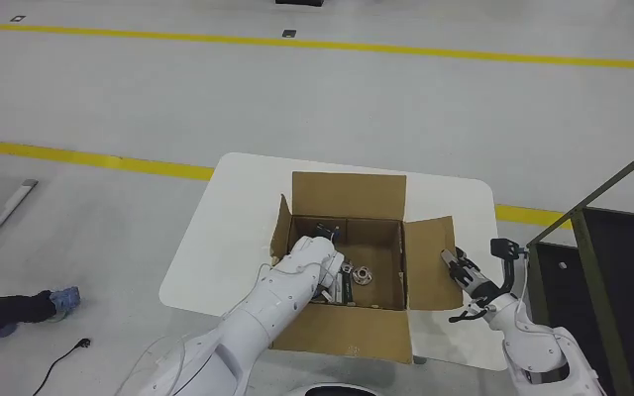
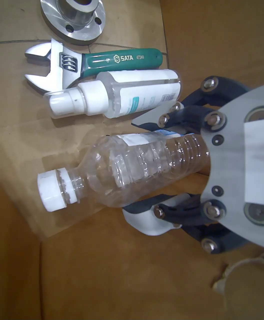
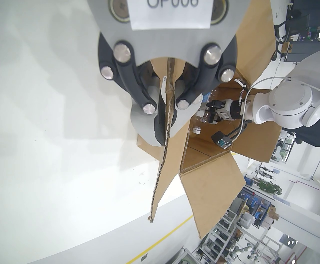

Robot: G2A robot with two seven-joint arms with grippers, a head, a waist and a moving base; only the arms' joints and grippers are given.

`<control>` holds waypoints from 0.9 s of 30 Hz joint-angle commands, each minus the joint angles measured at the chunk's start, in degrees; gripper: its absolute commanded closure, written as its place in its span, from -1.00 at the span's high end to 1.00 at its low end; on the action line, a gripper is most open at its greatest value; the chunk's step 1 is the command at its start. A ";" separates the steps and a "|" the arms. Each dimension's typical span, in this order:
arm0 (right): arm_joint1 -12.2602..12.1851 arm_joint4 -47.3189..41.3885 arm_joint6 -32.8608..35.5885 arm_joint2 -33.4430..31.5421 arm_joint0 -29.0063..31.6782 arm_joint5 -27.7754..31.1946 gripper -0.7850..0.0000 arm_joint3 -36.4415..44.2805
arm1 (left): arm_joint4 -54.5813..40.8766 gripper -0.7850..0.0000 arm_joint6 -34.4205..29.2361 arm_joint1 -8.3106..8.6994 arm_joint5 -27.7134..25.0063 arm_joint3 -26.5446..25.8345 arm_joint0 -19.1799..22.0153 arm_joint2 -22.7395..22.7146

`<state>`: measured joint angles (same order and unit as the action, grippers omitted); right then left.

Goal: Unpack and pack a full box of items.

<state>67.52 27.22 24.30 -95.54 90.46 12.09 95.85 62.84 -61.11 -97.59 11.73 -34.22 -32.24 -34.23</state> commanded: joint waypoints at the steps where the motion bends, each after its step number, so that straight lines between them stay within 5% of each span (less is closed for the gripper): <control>1: -0.03 0.07 -0.01 0.06 -0.03 -0.06 -1.00 -0.02 | -0.10 0.50 0.38 -0.20 -0.13 0.74 0.07 -0.17; 6: -0.13 0.17 0.08 0.15 -0.10 -0.03 -1.00 -0.05 | -0.33 0.21 1.11 -0.74 -0.55 2.21 0.24 -0.49; 8: -0.16 0.15 0.05 0.20 -0.09 -0.06 -1.00 -0.04 | -0.39 -0.33 1.25 -0.96 -0.71 2.70 0.32 -0.58; 9: -0.18 0.26 0.06 0.25 -0.08 -0.10 -1.00 -0.02 | -0.40 -0.83 1.42 -1.07 -0.79 2.88 0.36 -0.63; 10: -0.19 0.28 0.02 0.30 -0.07 -0.14 -1.00 0.01 | -0.41 -1.00 1.56 -1.17 -0.85 3.07 0.38 -0.68; 18: -0.21 0.48 -0.78 1.08 -0.12 -0.22 -1.00 0.61 | -1.23 -1.00 2.58 -1.61 -1.62 2.09 1.07 -1.92; 27: -0.20 1.00 -1.28 1.29 -0.13 -0.53 -1.00 0.59 | 0.33 -1.00 -1.05 -0.50 -2.14 -7.45 1.16 -4.19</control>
<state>67.32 28.23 23.02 -94.25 90.32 11.55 96.44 63.03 -61.44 -98.33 9.76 -39.90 -30.85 -38.02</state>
